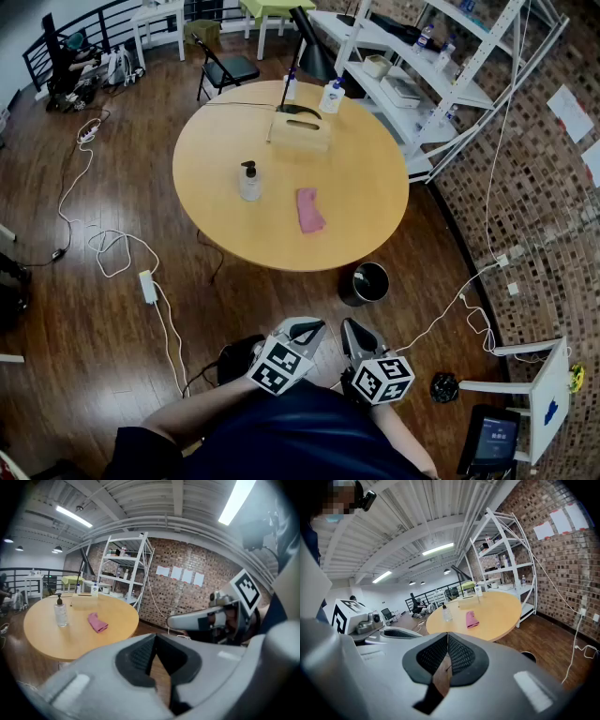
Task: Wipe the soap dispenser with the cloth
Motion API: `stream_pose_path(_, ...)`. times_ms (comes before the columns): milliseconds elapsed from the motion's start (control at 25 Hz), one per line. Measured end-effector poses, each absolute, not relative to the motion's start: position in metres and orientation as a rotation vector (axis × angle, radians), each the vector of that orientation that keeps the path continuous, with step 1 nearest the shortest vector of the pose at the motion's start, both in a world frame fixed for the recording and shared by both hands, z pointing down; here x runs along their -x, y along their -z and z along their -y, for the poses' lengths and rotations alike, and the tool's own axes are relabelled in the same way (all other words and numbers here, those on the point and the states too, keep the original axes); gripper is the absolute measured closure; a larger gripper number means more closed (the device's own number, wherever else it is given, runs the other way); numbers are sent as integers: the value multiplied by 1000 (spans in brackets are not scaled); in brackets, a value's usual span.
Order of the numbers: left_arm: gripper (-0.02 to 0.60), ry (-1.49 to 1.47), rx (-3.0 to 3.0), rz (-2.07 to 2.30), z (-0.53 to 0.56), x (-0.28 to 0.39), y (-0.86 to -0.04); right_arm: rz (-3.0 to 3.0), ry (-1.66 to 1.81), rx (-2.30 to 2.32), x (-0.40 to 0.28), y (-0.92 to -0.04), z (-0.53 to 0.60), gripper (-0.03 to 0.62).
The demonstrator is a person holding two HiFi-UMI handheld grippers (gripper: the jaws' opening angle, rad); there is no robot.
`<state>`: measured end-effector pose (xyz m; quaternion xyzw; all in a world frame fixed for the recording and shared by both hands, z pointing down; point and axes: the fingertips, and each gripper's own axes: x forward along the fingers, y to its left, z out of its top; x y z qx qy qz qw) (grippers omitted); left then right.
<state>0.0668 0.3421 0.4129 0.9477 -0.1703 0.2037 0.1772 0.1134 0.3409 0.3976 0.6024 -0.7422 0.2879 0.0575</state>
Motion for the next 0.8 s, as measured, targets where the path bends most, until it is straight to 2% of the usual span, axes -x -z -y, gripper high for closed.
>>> stream_pose_path(320,578,-572,-2611,653,-243,-51,-432,2298,-900,-1738,-118,-418,-244,583)
stream_pose_path(560,577,-638,-2644,782,-107,-25,-428,2194,-855,-1835,-125,-423,-132,583)
stream_pose_path(600,570,-665,-2652,806,-84,-18,-429,2150,-843,-1853,-130,-428,-116,582)
stream_pose_path(680,504,-726,-2654,838,-42,-1,-436,2052,-838,-1868,-139,-444,-88,575)
stream_pose_path(800,436,-794,-2608,919,19,34,-452,1910,-871,-1844,-149,-479,-49,485)
